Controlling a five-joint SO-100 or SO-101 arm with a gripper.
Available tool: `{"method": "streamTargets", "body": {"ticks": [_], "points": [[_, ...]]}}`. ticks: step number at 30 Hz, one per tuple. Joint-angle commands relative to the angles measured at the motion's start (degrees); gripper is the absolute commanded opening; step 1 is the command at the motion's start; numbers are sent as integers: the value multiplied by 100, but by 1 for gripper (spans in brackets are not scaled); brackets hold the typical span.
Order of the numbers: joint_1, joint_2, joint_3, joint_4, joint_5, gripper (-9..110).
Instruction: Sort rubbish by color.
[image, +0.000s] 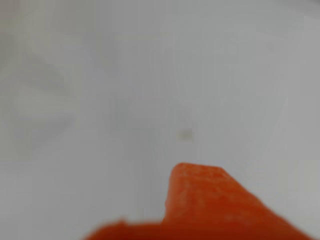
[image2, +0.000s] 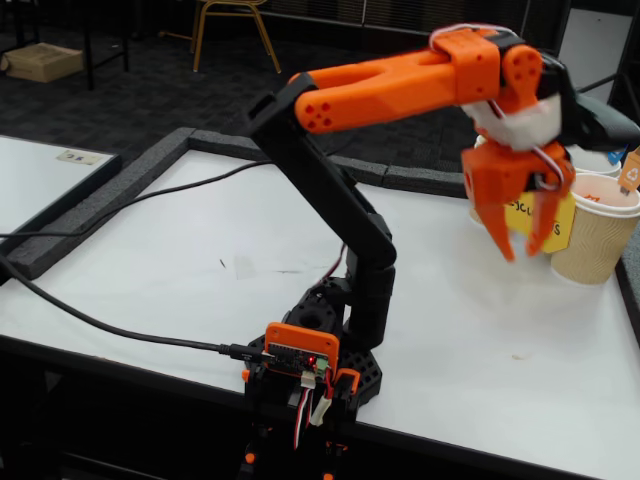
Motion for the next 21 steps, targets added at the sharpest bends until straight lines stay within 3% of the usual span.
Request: {"method": "streamTargets", "body": {"ticks": [1,12,21], "points": [[1072,53,-193,-132,-53,0],[1626,62,-193,-132,-53,0],[237,88,-176,-141,-53,7]]}}
